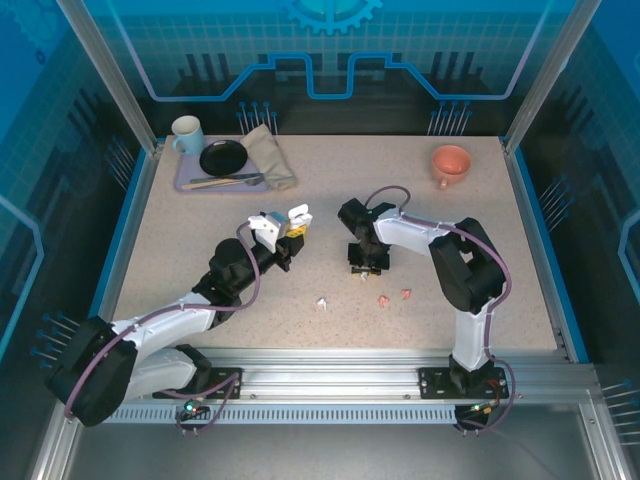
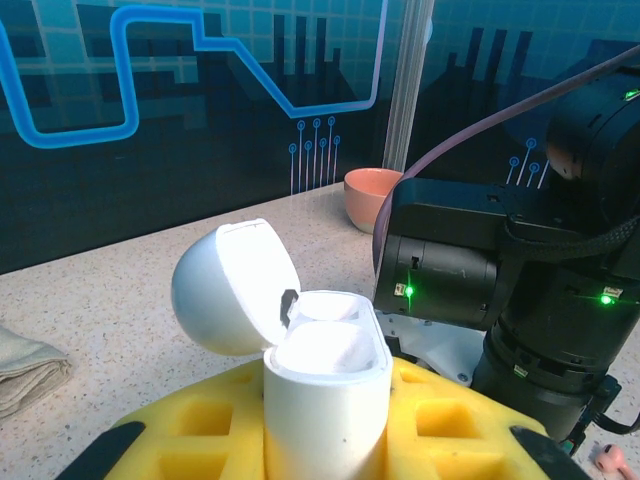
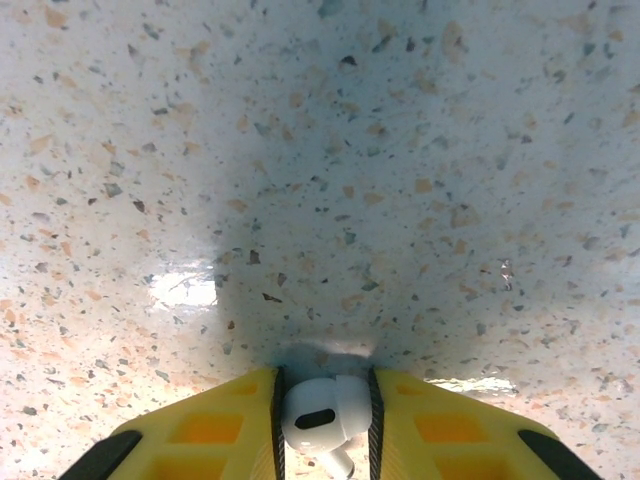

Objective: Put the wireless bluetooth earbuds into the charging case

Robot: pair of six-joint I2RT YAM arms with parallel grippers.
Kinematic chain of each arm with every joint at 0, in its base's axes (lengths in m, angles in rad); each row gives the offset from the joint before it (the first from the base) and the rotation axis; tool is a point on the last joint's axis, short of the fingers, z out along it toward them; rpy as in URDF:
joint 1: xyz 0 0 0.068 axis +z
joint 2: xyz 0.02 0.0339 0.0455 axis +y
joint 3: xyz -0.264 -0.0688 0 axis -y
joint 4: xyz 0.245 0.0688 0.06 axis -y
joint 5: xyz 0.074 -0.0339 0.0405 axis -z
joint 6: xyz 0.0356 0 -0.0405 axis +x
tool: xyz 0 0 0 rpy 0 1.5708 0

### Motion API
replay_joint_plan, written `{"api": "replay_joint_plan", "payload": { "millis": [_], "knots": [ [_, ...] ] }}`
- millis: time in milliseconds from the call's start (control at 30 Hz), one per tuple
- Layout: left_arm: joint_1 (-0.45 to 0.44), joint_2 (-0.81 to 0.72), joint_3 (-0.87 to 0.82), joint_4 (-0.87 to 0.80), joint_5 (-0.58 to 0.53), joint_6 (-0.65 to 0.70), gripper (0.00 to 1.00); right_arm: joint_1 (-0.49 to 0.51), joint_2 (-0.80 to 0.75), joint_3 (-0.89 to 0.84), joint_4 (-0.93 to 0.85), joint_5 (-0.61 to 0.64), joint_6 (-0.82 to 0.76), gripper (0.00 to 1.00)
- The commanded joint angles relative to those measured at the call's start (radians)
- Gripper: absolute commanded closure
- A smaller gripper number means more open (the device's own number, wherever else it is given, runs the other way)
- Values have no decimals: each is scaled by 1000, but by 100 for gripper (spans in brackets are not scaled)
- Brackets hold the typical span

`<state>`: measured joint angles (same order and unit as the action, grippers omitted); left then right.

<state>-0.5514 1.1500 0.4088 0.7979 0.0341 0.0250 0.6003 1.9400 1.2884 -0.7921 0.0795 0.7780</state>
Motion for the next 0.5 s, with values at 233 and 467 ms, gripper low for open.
{"api": "replay_joint_plan", "payload": {
  "millis": [233,467],
  "knots": [
    [9,3,32,21,29,-14,100,-14,-50,-79,40,19,-19,76],
    [8,-3,42,3,36,-12,100,-16,-149,-128,80,34,-15,75]
  ]
}}
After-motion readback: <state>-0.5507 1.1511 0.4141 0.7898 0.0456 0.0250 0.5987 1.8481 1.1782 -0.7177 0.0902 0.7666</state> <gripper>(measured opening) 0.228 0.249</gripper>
